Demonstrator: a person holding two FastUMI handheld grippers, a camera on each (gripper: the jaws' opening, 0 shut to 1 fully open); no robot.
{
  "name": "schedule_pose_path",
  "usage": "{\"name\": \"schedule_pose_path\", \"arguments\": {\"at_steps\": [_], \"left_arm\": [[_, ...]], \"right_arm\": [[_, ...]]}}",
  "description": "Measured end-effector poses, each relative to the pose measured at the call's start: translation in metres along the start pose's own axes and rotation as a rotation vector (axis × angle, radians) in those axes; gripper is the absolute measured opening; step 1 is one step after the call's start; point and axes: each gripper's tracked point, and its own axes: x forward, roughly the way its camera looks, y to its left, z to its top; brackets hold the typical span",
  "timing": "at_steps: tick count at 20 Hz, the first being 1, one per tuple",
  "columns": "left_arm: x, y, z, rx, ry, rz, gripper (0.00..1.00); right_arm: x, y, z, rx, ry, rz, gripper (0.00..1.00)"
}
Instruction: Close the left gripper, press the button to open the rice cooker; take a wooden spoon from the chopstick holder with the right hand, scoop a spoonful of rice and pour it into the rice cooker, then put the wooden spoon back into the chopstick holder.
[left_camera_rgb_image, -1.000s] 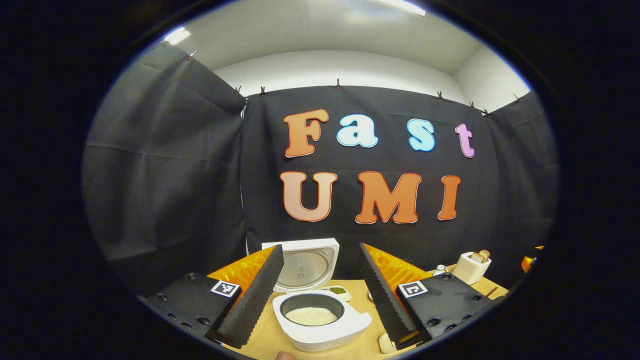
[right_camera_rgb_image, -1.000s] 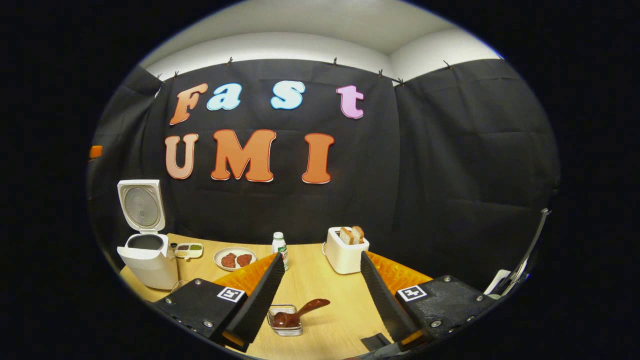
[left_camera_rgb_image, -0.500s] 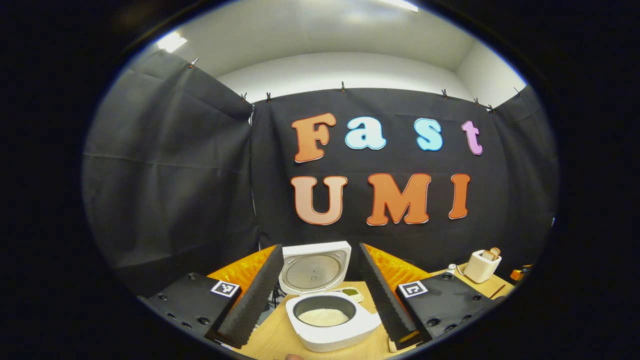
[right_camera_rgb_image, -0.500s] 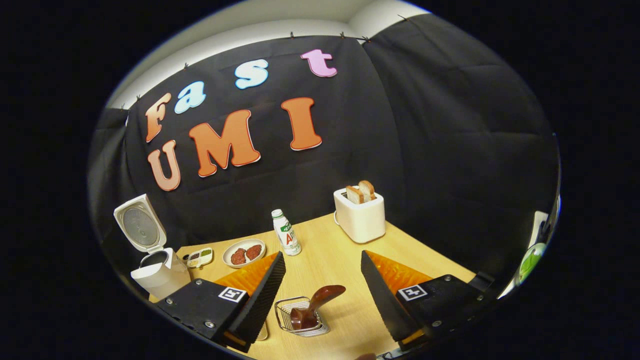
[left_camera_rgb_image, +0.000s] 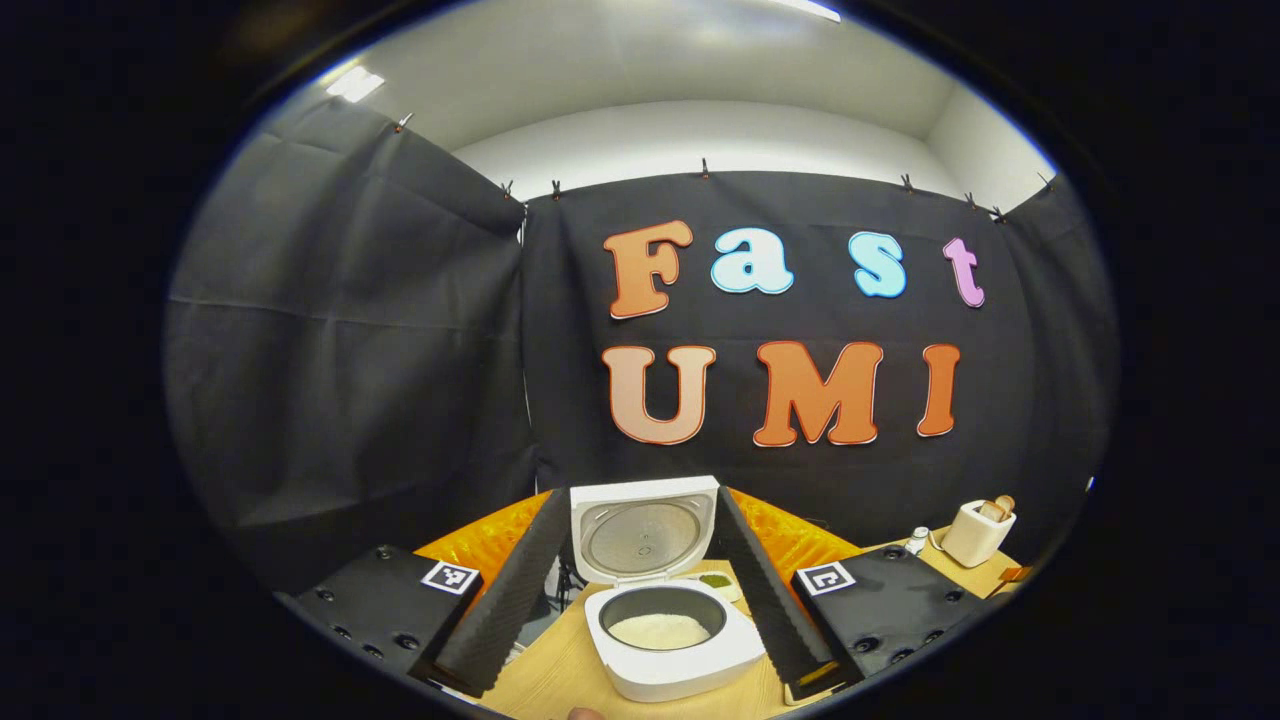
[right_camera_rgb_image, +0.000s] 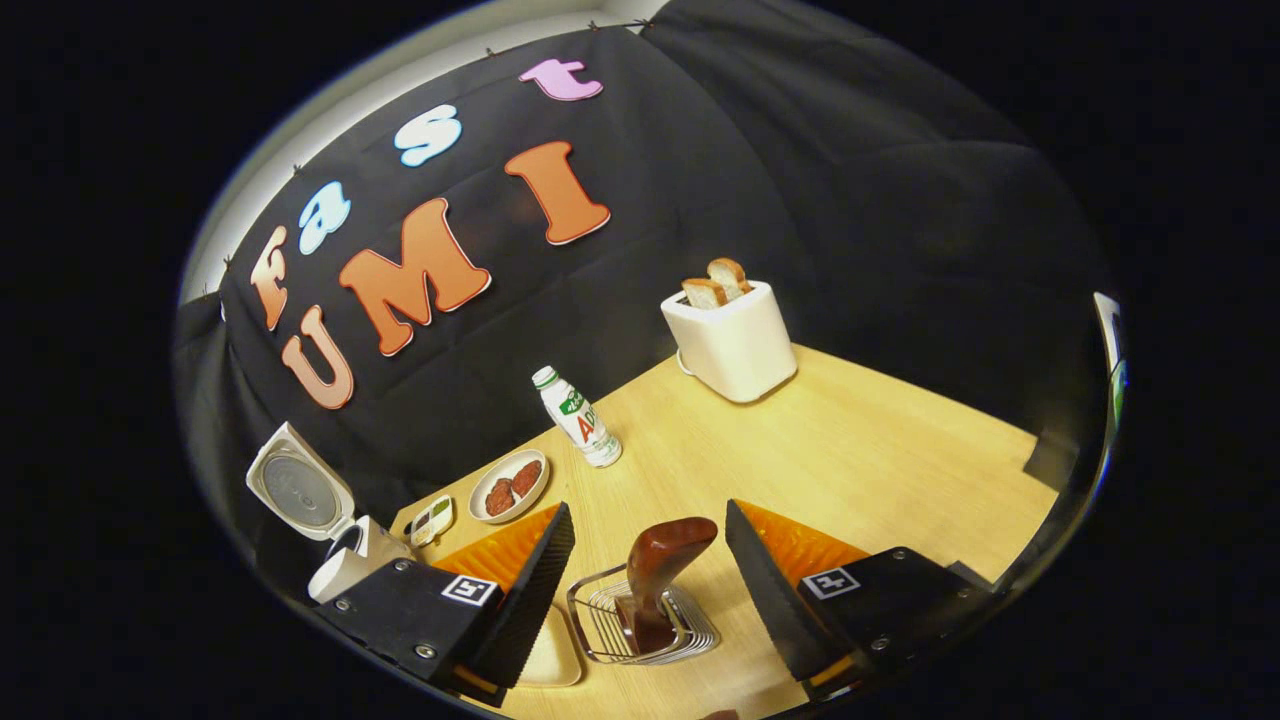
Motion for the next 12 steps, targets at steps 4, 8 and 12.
{"name": "schedule_pose_path", "arguments": {"at_steps": [4, 8, 12], "left_arm": [[0.002, 0.002, -0.009, 0.02, 0.022, 0.014, 0.98], [0.005, 0.002, -0.018, 0.035, 0.042, 0.02, 1.0], [0.008, 0.001, -0.028, 0.046, 0.061, 0.019, 1.0]], "right_arm": [[0.009, -0.001, -0.013, 0.094, 0.023, 0.008, 0.94], [0.015, 0.004, -0.033, 0.157, 0.067, 0.018, 0.77], [0.014, -0.004, -0.041, 0.177, 0.077, -0.004, 0.51]]}}
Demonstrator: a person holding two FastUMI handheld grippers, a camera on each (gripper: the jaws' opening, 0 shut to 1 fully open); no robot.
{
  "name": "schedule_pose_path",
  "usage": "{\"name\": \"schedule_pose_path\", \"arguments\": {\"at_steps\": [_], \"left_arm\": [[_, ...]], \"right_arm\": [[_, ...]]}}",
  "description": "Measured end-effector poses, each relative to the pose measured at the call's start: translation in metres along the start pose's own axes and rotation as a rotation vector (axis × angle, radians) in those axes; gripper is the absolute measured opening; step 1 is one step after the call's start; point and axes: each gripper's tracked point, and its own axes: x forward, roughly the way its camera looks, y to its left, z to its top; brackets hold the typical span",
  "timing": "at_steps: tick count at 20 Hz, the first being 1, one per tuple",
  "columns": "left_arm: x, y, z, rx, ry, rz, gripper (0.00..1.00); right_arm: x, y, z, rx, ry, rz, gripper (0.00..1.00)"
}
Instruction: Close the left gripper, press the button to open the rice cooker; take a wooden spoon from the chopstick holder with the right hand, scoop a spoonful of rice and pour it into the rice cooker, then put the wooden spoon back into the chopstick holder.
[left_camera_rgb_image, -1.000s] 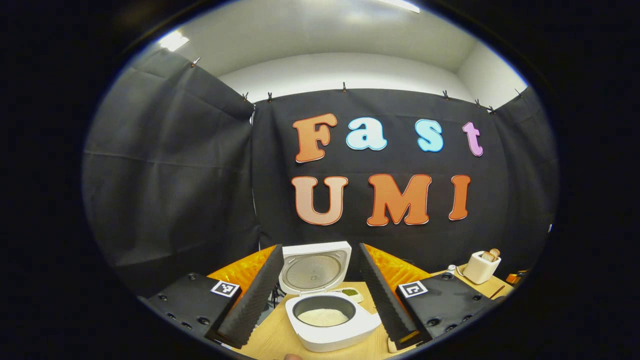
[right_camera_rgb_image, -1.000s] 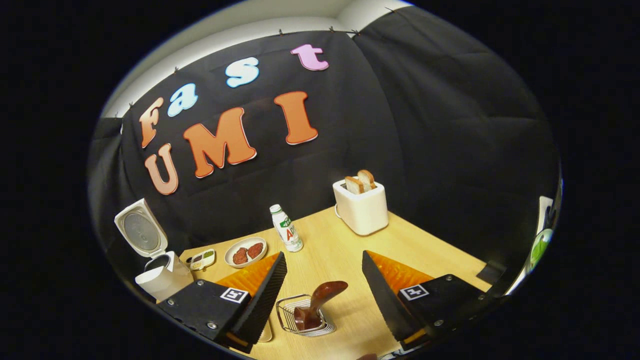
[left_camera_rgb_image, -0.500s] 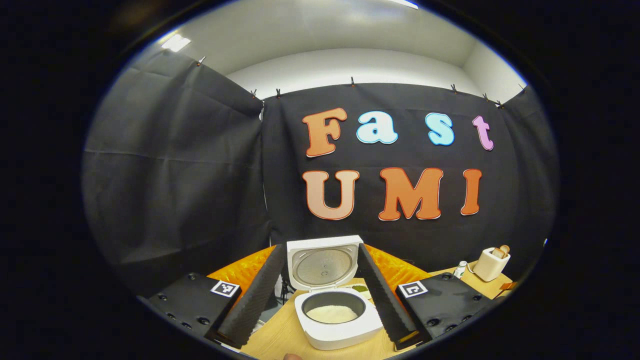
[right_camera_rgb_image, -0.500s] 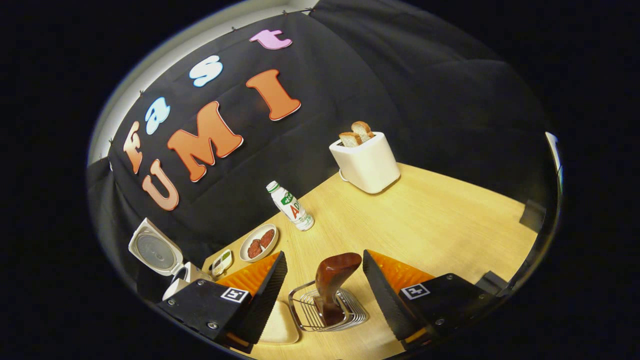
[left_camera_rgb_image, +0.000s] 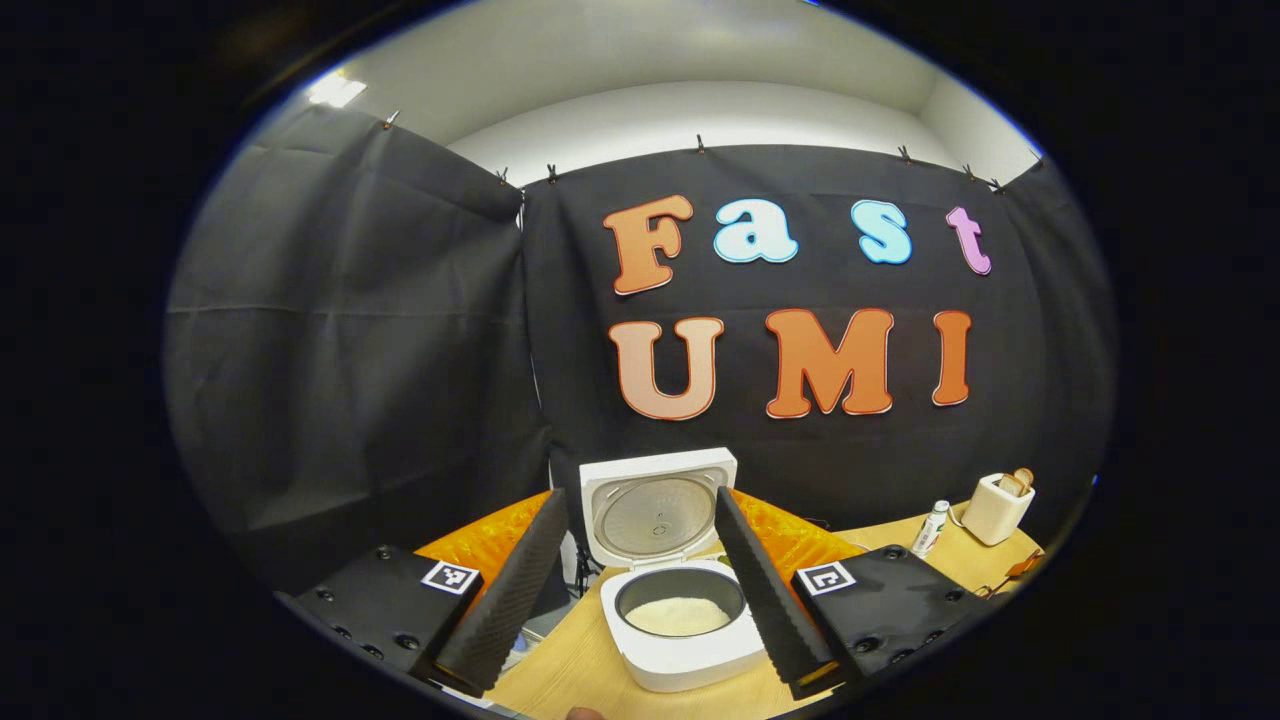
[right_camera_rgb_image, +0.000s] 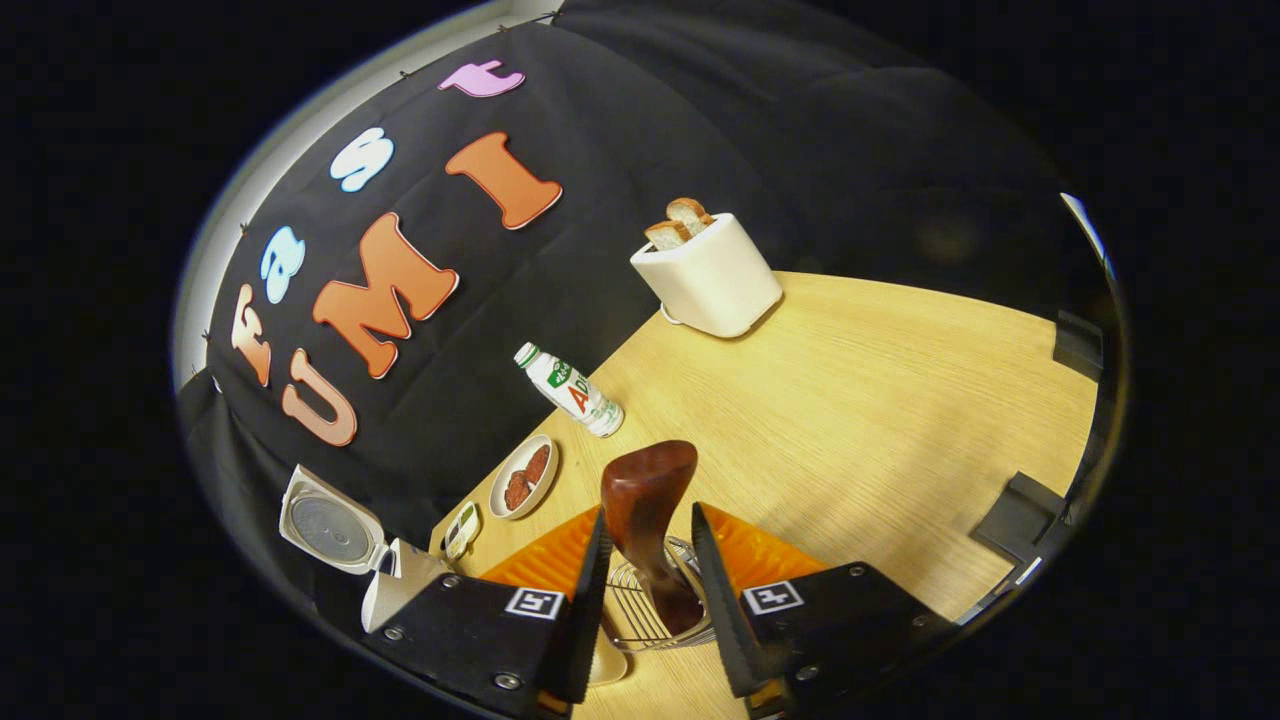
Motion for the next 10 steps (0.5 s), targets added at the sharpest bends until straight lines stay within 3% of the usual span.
{"name": "schedule_pose_path", "arguments": {"at_steps": [3, 4, 6, 10], "left_arm": [[0.0018, 0.0004, -0.0041, -0.001, 0.01, -0.002, 1.0], [0.0019, 0.0006, -0.0055, -0.004, 0.011, -0.003, 1.0], [0.0025, 0.0023, -0.0077, -0.014, 0.016, -0.004, 1.0], [0.0008, 0.0087, -0.0106, -0.032, 0.021, 0.0, 1.0]], "right_arm": [[0.0, 0.0029, -0.0079, 0.01, 0.031, 0.013, 0.37], [-0.0004, 0.0007, -0.004, 0.0, 0.024, 0.001, 0.28], [0.0043, -0.0029, -0.0046, -0.06, 0.019, -0.048, 0.2], [0.003, 0.004, -0.0052, -0.135, 0.027, -0.073, 0.07]]}}
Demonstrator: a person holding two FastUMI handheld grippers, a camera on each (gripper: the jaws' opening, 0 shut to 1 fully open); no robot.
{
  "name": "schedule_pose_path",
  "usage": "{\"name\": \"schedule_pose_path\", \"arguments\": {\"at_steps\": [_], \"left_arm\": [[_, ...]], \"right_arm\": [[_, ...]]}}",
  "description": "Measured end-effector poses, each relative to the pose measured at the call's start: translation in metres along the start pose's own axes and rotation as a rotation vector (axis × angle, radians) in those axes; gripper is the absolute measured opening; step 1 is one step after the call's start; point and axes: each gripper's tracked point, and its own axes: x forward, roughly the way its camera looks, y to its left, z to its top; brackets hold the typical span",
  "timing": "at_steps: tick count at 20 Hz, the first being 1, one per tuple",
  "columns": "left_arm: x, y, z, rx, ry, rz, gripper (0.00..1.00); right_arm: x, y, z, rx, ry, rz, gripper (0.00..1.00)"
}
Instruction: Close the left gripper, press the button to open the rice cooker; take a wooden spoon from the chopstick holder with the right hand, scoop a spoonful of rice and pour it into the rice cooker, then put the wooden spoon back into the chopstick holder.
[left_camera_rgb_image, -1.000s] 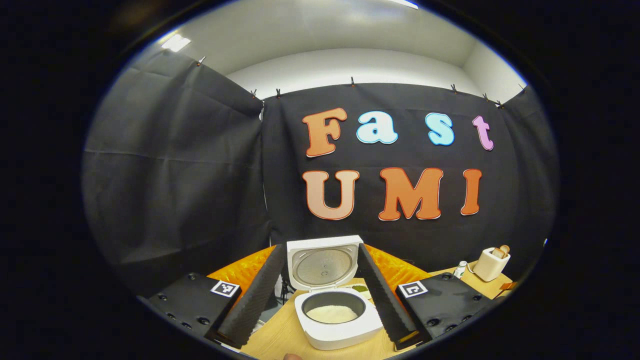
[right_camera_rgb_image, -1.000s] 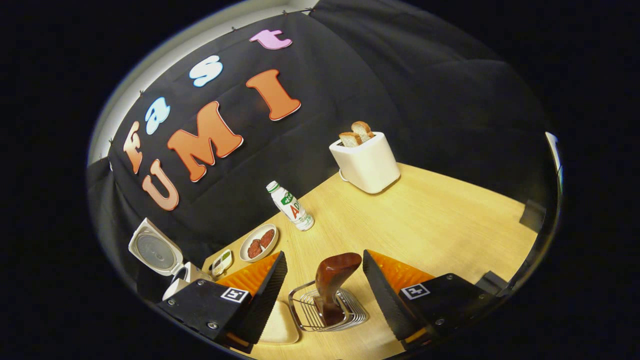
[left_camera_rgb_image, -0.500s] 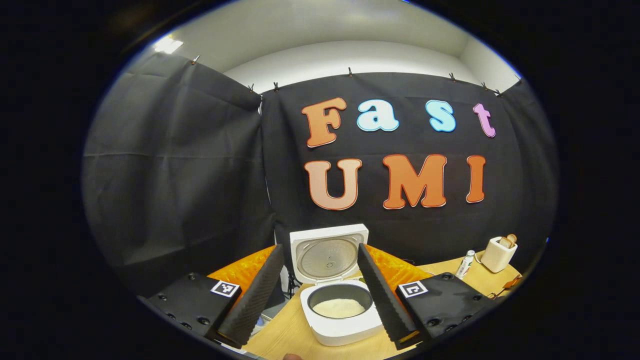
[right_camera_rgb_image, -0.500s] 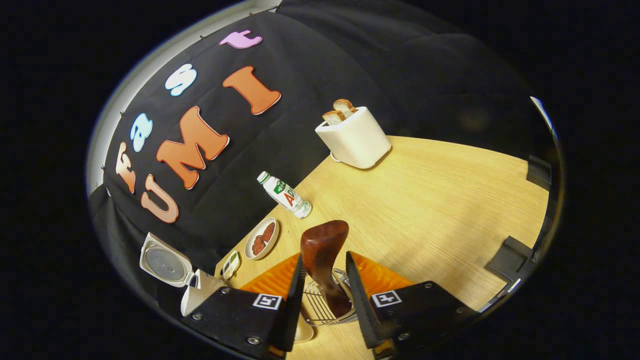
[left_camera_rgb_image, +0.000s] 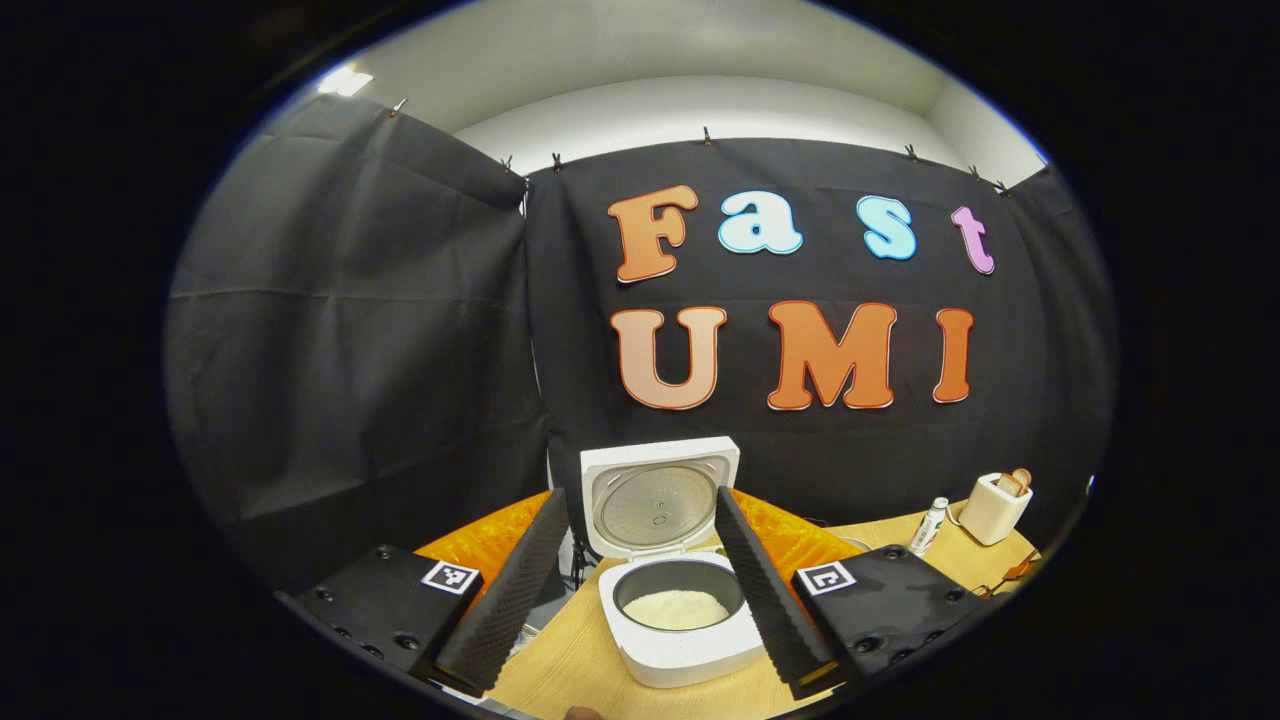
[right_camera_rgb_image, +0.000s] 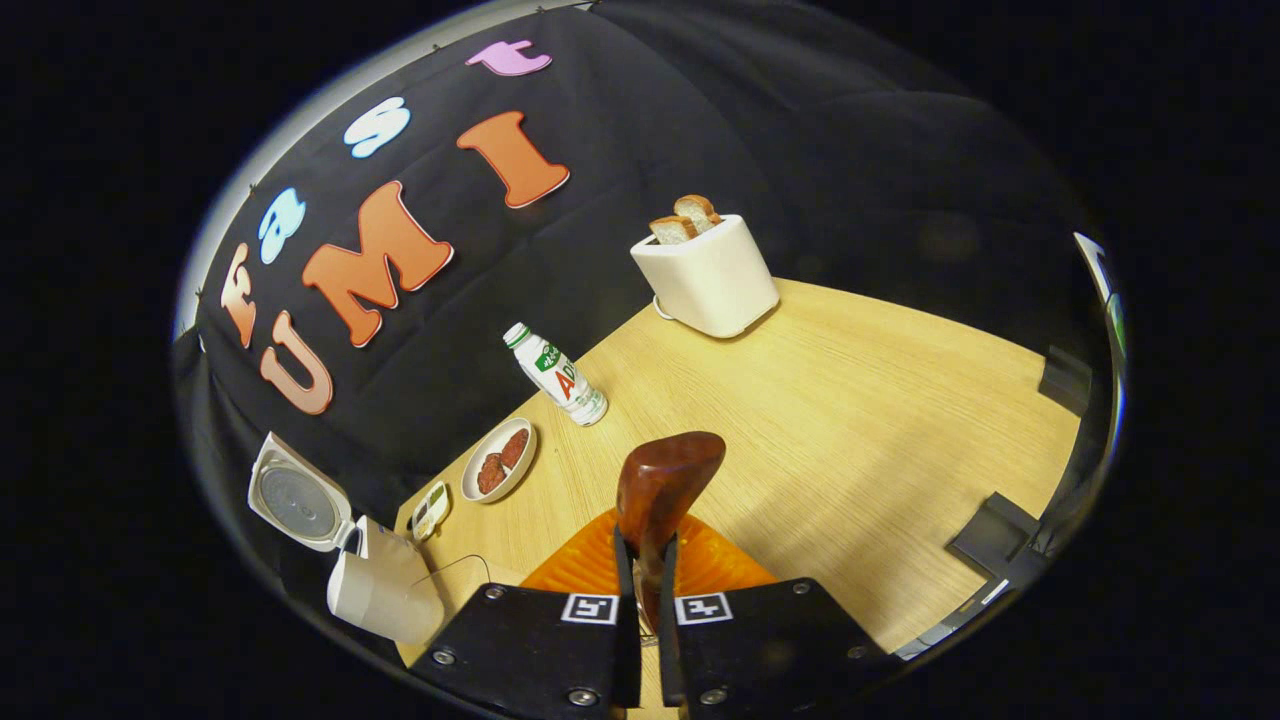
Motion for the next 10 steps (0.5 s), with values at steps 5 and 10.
{"name": "schedule_pose_path", "arguments": {"at_steps": [5, 10], "left_arm": [[-0.002, 0.007, 0.001, -0.005, -0.005, 0.001, 1.0], [-0.004, 0.01, 0.0, -0.006, -0.013, -0.012, 1.0]], "right_arm": [[-0.016, 0.014, 0.022, -0.02, -0.033, -0.004, 0.02], [-0.04, 0.034, 0.053, -0.137, -0.108, -0.022, 0.02]]}}
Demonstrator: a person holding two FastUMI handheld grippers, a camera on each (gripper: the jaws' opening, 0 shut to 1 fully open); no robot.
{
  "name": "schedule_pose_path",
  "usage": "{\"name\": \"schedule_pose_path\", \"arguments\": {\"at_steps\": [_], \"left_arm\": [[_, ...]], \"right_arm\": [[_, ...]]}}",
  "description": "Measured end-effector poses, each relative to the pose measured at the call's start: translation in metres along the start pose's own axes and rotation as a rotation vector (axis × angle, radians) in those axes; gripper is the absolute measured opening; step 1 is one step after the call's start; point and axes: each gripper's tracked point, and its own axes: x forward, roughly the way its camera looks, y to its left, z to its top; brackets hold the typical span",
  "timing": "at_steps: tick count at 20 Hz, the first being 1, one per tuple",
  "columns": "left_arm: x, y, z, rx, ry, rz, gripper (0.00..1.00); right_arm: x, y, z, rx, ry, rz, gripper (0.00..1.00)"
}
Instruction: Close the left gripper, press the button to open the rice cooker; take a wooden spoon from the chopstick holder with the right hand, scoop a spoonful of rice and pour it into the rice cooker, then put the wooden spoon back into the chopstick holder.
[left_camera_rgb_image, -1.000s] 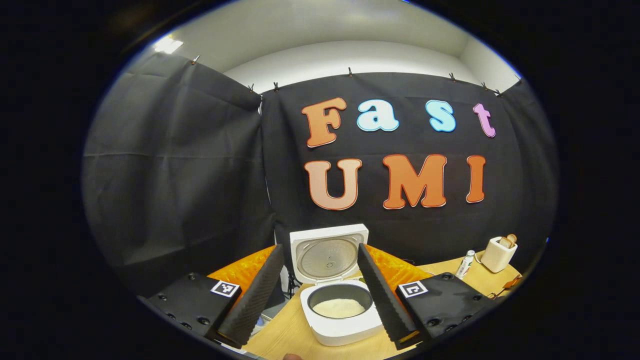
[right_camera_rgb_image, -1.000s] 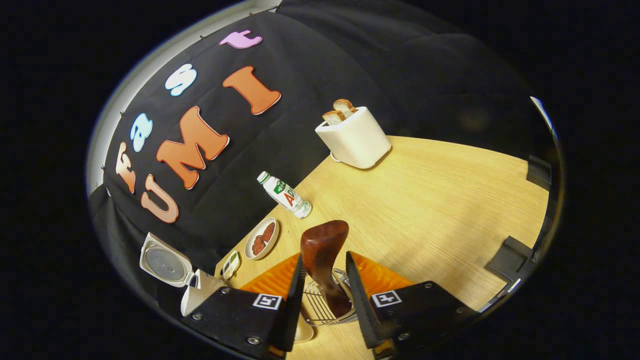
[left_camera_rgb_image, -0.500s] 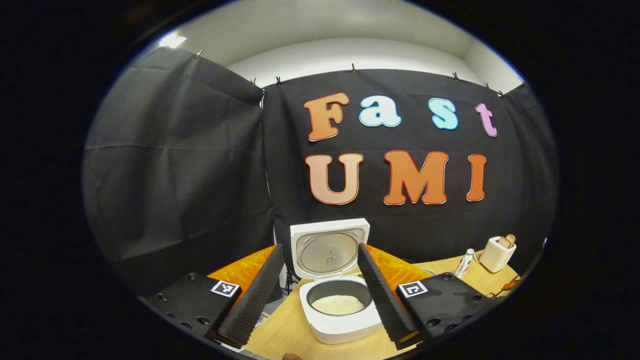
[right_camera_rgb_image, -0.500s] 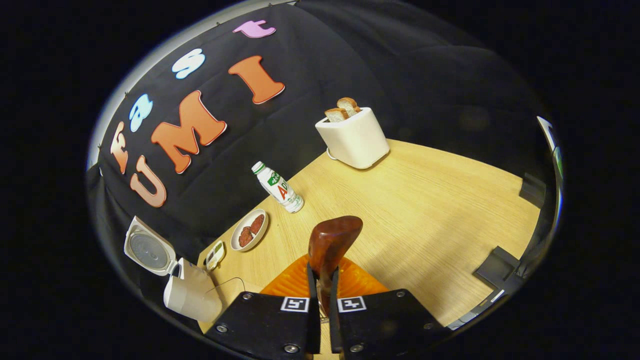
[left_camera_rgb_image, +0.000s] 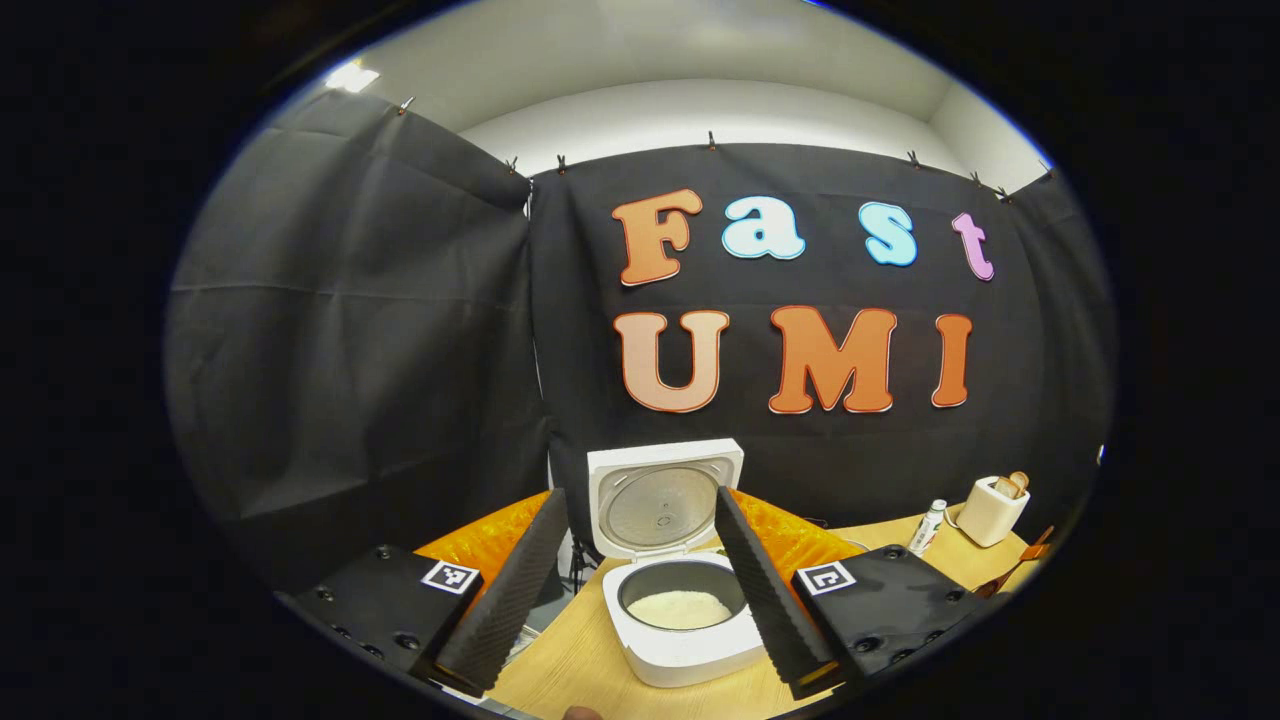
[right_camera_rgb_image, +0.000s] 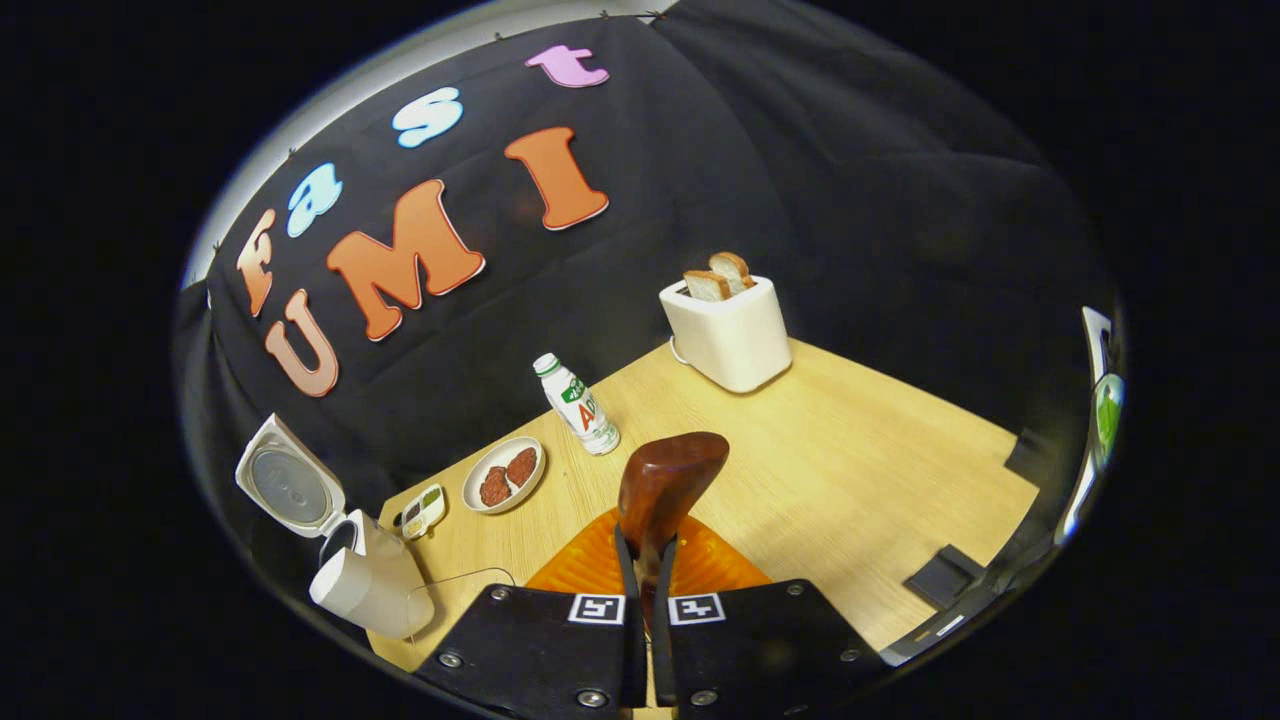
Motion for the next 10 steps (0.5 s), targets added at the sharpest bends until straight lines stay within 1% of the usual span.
{"name": "schedule_pose_path", "arguments": {"at_steps": [3, 5, 10], "left_arm": [[-0.002, 0.004, -0.001, -0.009, 0.0, -0.005, 1.0], [-0.002, 0.009, -0.004, -0.018, 0.001, -0.003, 1.0], [-0.009, 0.024, -0.009, -0.018, 0.008, 0.011, 1.0]], "right_arm": [[-0.014, 0.022, 0.017, -0.048, -0.035, 0.033, 0.02], [-0.023, 0.045, 0.026, -0.072, -0.055, 0.071, 0.02], [-0.036, 0.1, 0.03, -0.16, -0.091, 0.148, 0.02]]}}
